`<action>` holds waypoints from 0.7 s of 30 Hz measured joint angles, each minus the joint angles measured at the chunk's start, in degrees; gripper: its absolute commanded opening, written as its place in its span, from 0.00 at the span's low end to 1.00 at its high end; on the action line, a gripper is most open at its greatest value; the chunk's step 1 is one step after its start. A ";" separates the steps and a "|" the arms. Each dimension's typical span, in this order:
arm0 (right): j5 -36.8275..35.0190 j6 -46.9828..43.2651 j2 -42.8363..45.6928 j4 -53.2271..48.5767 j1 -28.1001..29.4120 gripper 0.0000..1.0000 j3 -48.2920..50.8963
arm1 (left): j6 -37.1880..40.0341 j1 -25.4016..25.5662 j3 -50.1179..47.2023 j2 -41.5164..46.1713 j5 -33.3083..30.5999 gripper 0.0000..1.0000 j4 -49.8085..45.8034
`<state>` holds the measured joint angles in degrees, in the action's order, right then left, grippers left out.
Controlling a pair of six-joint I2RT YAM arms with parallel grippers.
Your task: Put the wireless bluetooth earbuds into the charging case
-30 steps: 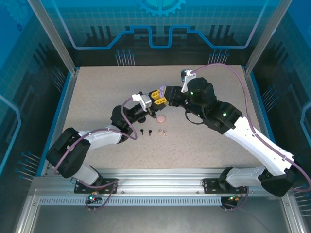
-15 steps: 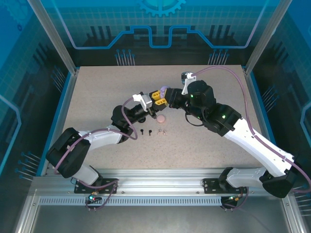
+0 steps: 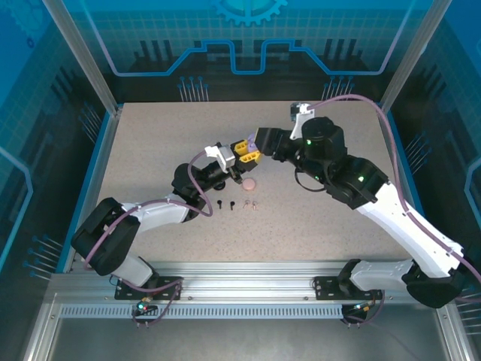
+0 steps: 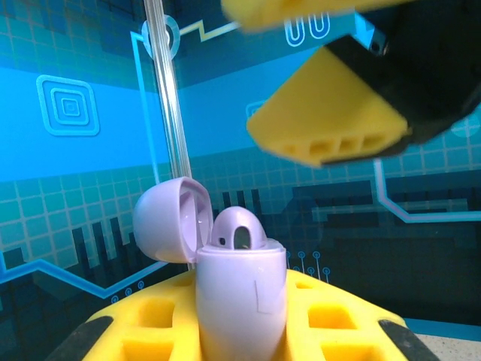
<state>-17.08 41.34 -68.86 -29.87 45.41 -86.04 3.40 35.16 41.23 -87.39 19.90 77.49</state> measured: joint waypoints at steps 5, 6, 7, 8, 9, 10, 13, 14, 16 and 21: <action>1.27 -0.48 -0.61 -2.67 -3.30 0.58 -4.72 | -0.02 0.15 -0.02 0.00 -0.02 0.00 0.00; 1.75 -0.55 -1.40 -3.63 -4.11 0.58 -6.14 | -0.02 0.22 -0.02 0.00 0.00 0.00 0.00; 2.40 -0.70 -2.43 -4.37 -4.79 0.56 -7.65 | -0.02 0.31 -0.02 0.00 0.00 0.00 0.00; 2.82 -0.92 -3.52 -4.94 -5.35 0.56 -9.05 | -0.02 0.39 -0.02 0.00 0.00 0.00 0.00; 3.67 -1.14 -5.11 -5.75 -5.99 0.54 -10.80 | -0.02 0.48 -0.02 0.00 0.00 0.00 0.00; 4.37 -1.36 -6.62 -6.56 -6.54 0.53 -12.28 | -0.02 0.55 -0.02 0.00 0.00 0.00 0.00; 6.34 -2.03 -11.10 -8.66 -7.89 0.48 -15.82 | -0.02 0.76 -0.02 0.00 0.02 0.00 -0.02; 6.95 -2.25 -12.39 -9.27 -8.24 0.47 -16.68 | -0.02 0.81 -0.02 0.00 0.00 0.00 -0.02; 8.33 -2.80 -15.21 -10.95 -8.96 0.41 -18.40 | -0.02 0.94 -0.02 0.00 0.02 0.00 -0.04; 11.69 -3.80 -20.46 -14.73 -10.58 0.26 -22.69 | -0.02 1.11 -0.02 0.00 0.04 0.00 -0.09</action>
<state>-5.39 37.54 -89.32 -44.60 34.83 -108.73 3.38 36.27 41.21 -87.39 19.94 77.41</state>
